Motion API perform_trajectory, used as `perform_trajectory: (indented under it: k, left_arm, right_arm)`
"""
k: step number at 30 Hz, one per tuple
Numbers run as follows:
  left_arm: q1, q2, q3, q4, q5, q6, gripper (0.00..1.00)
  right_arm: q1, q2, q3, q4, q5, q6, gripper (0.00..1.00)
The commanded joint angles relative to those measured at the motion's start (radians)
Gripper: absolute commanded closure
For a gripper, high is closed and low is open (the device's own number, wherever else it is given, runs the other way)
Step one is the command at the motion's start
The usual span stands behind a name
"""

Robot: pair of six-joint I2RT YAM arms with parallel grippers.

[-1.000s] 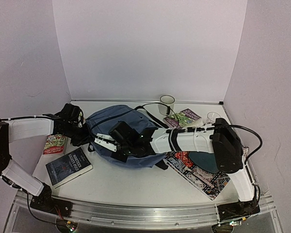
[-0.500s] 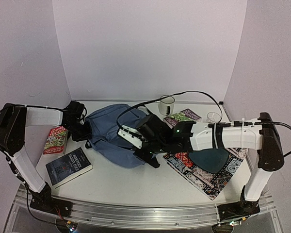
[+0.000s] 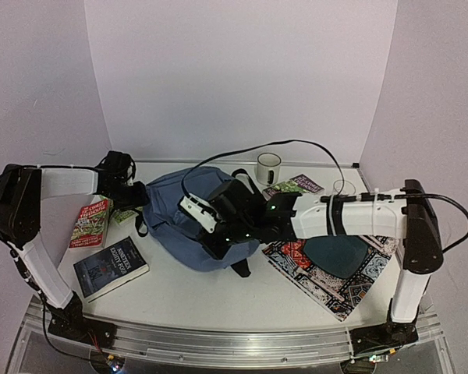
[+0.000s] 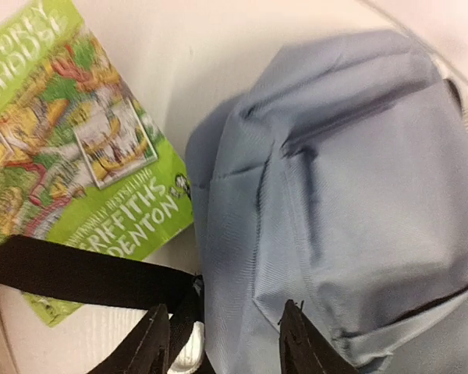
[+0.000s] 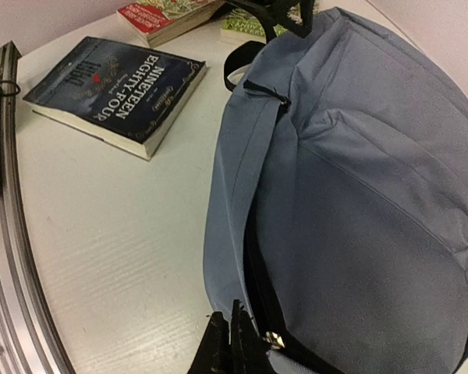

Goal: Pack the student bag
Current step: Hold the largest pocket of the student bag.

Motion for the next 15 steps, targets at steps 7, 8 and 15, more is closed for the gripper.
perform_trajectory:
  k: [7, 8, 15]
  left_arm:
    - [-0.033, -0.296, -0.12, -0.187, 0.197, -0.364, 0.27]
    - [-0.054, -0.311, -0.139, -0.187, 0.215, -0.4, 0.26]
    - [-0.222, -0.34, -0.198, -0.166, 0.216, -0.58, 0.23]
  right_arm:
    - [0.006, 0.124, 0.16, 0.088, -0.062, 0.051, 1.0]
    - [0.007, 0.125, 0.159, 0.096, -0.073, 0.05, 1.0]
    - [0.006, 0.121, 0.145, 0.128, -0.087, 0.048, 1.0]
